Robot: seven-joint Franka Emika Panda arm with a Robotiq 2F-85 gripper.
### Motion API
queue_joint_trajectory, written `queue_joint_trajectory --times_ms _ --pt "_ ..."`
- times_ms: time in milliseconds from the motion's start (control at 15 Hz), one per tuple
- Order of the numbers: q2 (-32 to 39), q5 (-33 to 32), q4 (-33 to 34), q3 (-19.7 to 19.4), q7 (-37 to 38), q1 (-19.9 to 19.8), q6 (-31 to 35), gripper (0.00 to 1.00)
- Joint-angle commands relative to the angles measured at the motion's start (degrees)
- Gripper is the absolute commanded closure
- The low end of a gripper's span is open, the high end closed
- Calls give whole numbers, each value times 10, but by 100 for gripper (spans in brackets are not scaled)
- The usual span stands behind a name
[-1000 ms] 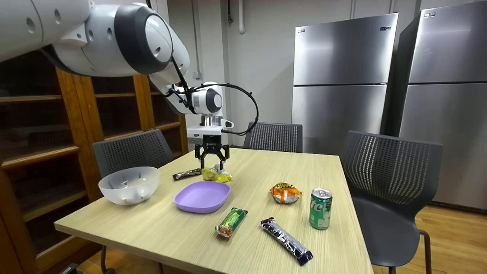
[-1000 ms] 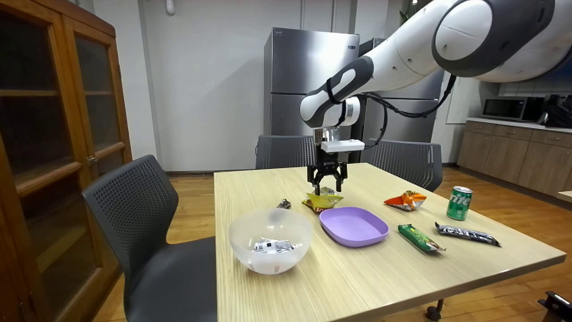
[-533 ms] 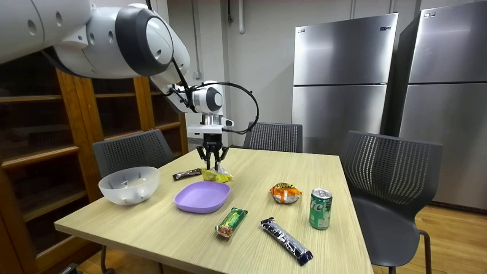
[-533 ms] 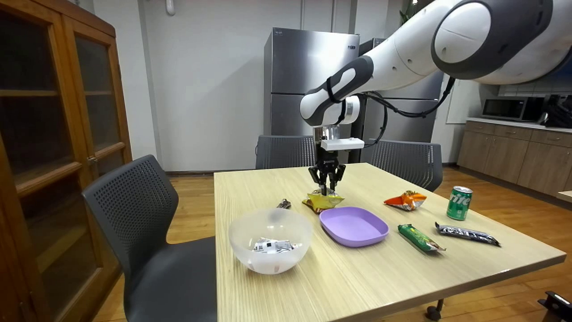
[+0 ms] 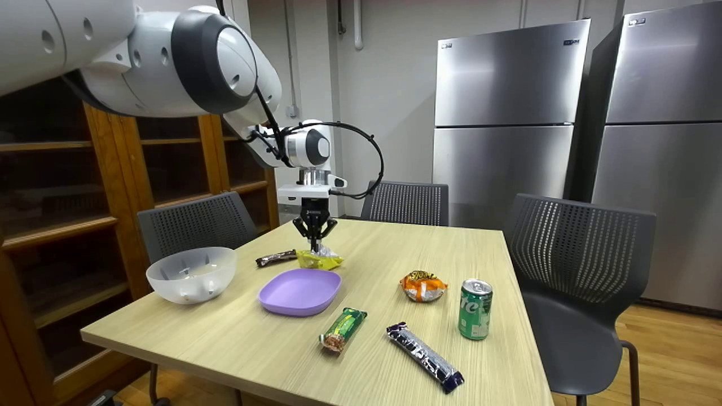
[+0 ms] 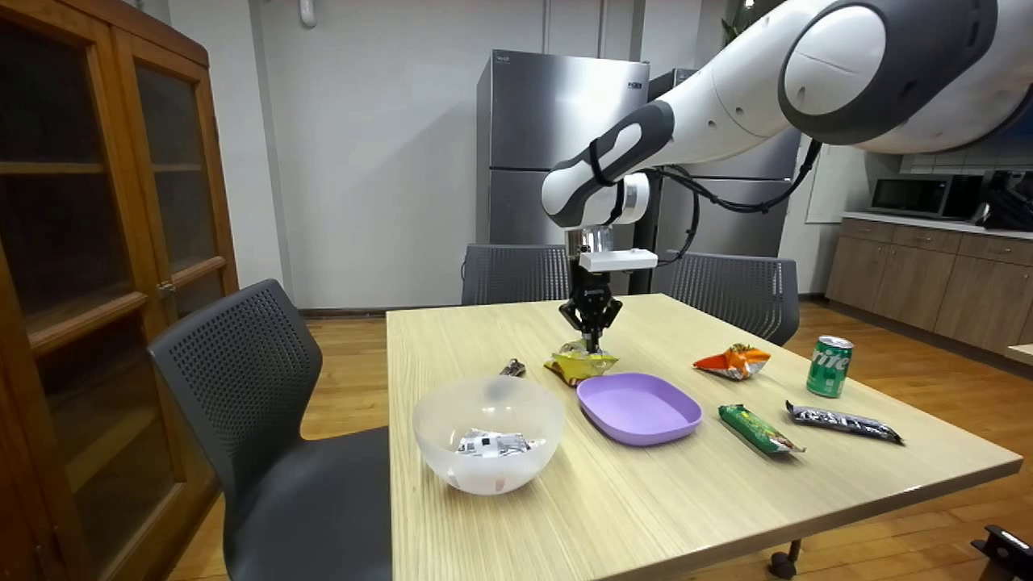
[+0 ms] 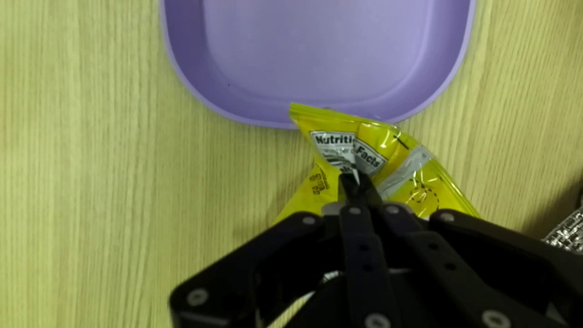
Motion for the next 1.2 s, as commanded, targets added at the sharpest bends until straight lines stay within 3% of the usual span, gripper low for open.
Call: queue_joint_trajectory --times_ms 0,667,1133 --pt "-6 5 12 3 6 3 -17 100" --pt "-125 -6 -76 20 -28 31 19 100" --pt "-251 -25 -225 33 -74 60 94 100"
